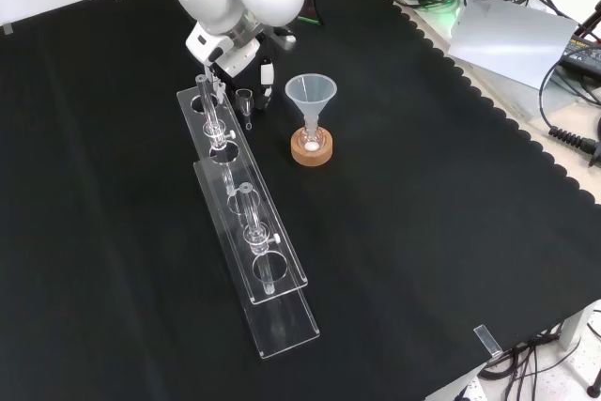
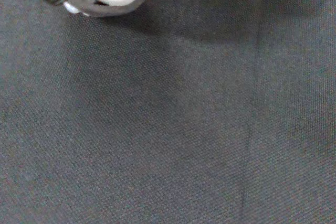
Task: Put the weighing funnel back on the table.
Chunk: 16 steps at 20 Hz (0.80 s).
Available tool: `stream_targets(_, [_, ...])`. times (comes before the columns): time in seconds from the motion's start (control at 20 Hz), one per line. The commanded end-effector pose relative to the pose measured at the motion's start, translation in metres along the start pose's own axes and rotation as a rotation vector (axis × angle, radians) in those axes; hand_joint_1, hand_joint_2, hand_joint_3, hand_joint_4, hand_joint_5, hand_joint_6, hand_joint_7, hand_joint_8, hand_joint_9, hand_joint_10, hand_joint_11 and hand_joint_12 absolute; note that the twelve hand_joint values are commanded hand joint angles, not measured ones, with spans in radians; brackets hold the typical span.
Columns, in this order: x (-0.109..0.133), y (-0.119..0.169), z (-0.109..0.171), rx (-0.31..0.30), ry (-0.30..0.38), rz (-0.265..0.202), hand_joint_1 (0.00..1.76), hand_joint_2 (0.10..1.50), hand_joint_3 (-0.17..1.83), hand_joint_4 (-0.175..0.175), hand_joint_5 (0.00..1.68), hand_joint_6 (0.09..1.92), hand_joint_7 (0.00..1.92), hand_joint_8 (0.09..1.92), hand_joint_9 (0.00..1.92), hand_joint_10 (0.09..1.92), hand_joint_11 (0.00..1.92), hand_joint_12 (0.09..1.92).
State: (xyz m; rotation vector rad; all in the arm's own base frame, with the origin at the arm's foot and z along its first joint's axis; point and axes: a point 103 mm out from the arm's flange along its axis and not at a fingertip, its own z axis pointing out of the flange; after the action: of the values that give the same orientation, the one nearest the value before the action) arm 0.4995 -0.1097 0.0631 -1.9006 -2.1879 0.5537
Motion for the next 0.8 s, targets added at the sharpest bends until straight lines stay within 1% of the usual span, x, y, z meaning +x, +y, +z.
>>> stream_targets(0.05, [-0.002, -0.004, 0.000, -0.008, -0.009, -0.001, 0.97, 0.96, 0.23, -0.005, 0.88, 0.88, 0.86, 0.72, 1.29, 0.09, 0.98, 0.94])
stream_targets(0.1, [-0.002, -0.005, -0.001, -0.010, -0.013, -0.001, 0.95, 0.92, 0.29, -0.038, 0.80, 0.84, 0.82, 0.73, 1.27, 0.09, 0.95, 0.96])
stream_targets(0.15, [-0.002, -0.006, -0.002, -0.015, -0.017, 0.002, 0.94, 0.88, 0.36, -0.053, 0.72, 0.80, 0.78, 0.74, 1.25, 0.09, 0.92, 0.98])
stream_targets(0.2, [-0.002, -0.007, -0.003, -0.015, -0.022, 0.003, 0.93, 0.84, 0.43, -0.059, 0.66, 0.77, 0.75, 0.74, 1.22, 0.09, 0.89, 1.00])
stream_targets(0.3, [-0.001, -0.008, -0.003, -0.012, -0.034, 0.003, 0.92, 0.78, 0.51, -0.060, 0.57, 0.72, 0.69, 0.74, 1.18, 0.09, 0.84, 1.04])
stream_targets(0.4, [0.001, -0.009, -0.003, -0.007, -0.043, 0.001, 0.91, 0.75, 0.55, -0.058, 0.51, 0.68, 0.65, 0.73, 1.14, 0.09, 0.79, 1.06])
stream_targets(0.7, [0.004, -0.012, -0.005, 0.007, -0.054, 0.001, 0.91, 0.71, 0.58, -0.053, 0.43, 0.56, 0.58, 0.71, 1.07, 0.09, 0.71, 1.12])
stream_targets(0.8, [0.004, -0.015, -0.008, 0.000, -0.053, 0.001, 0.90, 0.70, 0.59, -0.054, 0.39, 0.47, 0.54, 0.71, 1.03, 0.09, 0.66, 1.16])
